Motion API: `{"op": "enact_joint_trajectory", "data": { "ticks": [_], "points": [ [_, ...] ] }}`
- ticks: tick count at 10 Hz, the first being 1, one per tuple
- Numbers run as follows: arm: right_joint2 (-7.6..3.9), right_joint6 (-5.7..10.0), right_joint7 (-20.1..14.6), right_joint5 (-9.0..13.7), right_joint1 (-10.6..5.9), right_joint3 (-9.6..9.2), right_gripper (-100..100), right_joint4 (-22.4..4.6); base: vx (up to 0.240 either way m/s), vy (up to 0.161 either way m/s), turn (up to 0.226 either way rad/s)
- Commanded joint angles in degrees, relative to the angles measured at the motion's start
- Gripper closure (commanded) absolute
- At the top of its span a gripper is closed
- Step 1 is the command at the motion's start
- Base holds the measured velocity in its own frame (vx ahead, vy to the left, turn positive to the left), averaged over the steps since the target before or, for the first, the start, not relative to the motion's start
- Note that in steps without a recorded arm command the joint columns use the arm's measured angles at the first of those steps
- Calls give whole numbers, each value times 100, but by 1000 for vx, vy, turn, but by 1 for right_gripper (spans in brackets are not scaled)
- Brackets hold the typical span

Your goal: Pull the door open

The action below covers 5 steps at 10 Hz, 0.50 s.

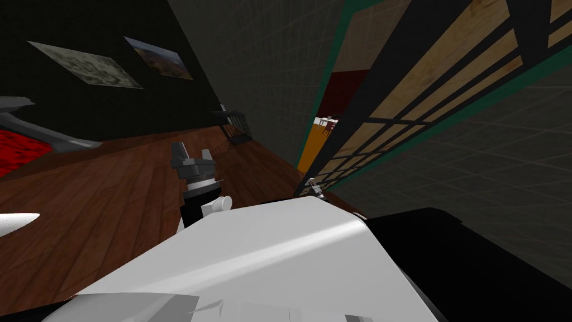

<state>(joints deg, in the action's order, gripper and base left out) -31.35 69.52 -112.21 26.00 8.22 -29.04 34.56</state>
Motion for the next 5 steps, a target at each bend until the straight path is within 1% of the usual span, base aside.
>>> {"op": "enact_joint_trajectory", "data": {
  "ticks": [1, 3, 5],
  "points": [
    [-17, 103, -42, -13, -2, -42, 100, -68, -237, -76, 185],
    [-40, 213, -95, -23, -14, -85, 100, -161, -205, -86, 160],
    [-62, 324, -149, -33, -26, -128, 100, -256, -201, -61, 159]
  ]
}}
